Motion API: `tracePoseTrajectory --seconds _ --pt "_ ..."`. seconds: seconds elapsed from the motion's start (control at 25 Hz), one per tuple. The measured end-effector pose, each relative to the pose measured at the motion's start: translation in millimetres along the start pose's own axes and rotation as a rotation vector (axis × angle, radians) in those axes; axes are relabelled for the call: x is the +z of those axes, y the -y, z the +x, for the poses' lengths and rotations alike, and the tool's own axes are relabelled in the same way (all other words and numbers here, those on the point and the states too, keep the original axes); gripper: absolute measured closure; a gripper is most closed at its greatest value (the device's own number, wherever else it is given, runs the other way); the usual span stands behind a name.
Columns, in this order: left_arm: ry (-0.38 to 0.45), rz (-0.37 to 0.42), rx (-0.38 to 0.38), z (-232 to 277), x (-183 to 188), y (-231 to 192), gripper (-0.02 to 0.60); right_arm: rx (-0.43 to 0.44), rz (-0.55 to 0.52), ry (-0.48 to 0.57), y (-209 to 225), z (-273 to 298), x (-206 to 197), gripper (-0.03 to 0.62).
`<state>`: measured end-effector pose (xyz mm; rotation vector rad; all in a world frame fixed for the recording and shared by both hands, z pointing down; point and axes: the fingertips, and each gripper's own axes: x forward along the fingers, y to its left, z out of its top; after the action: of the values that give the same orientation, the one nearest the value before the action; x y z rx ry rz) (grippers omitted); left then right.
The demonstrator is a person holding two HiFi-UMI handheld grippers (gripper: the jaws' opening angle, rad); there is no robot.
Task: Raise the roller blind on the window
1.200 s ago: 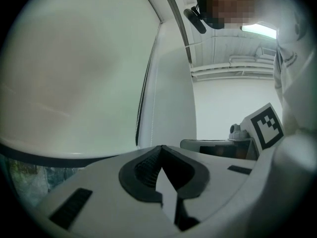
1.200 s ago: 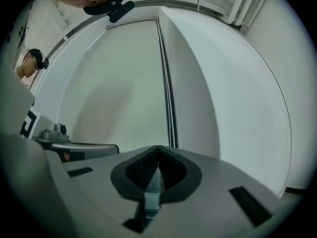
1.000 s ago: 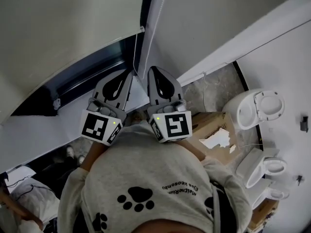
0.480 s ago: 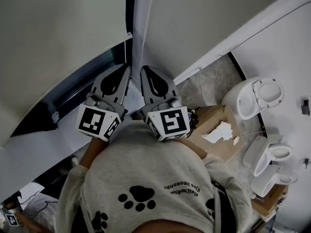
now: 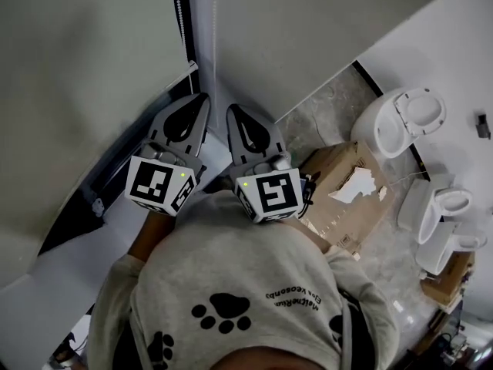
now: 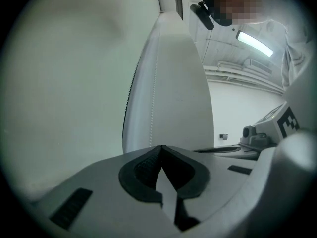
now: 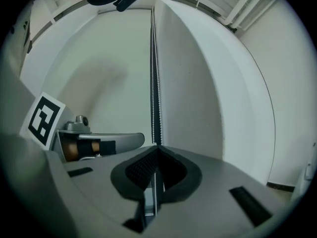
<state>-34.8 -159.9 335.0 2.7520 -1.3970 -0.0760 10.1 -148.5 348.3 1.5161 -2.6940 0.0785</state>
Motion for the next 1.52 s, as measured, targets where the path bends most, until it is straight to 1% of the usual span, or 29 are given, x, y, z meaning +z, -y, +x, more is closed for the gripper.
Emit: tracePoseTrajectory --seconds 0.12,0.24,0.4,0.48,0.64,0.72,1.0,1.2,1.4,1.52 --pt "-0.025 0.012 -0.020 6 -1 -4 0.572 -0.040 -0.001 -0.010 3 -2 0 0.585" --pt "-0.036 0.022 -0.042 10 -2 -9 0.572 -0.047 -0.006 0.005 1 -2 0 0.585" --pt "-0.047 0.009 -0.094 15 -7 -10 0.571 -0.077 -0.010 -0.003 2 -5 0 0.585" --pt "-0.056 0.003 -0.115 19 -10 -10 0.571 -0.088 -0.010 0.013 3 -7 1 0.585" --pt "-0.056 0.001 -0.131 28 -10 -13 0.564 -0.109 -0.004 0.019 7 -11 2 0.585" --pt "-0.061 -0.005 -0.147 34 -9 -14 0.476 -0.132 -0.004 0.014 11 -14 3 0.585" --pt "-0.063 -0.003 -0.170 47 -10 -14 0.482 -0.178 -0.004 0.008 20 -25 0 0.585" --pt "-0.073 0.012 -0.174 55 -9 -15 0.566 -0.189 -0.006 0.012 23 -30 1 0.585" --pt "-0.091 -0.004 -0.202 49 -13 -11 0.572 -0.197 0.000 -0.018 25 -34 -5 0.585" --pt "-0.112 -0.009 -0.223 41 -21 -4 0.572 -0.178 -0.007 -0.010 21 -31 -3 0.585"
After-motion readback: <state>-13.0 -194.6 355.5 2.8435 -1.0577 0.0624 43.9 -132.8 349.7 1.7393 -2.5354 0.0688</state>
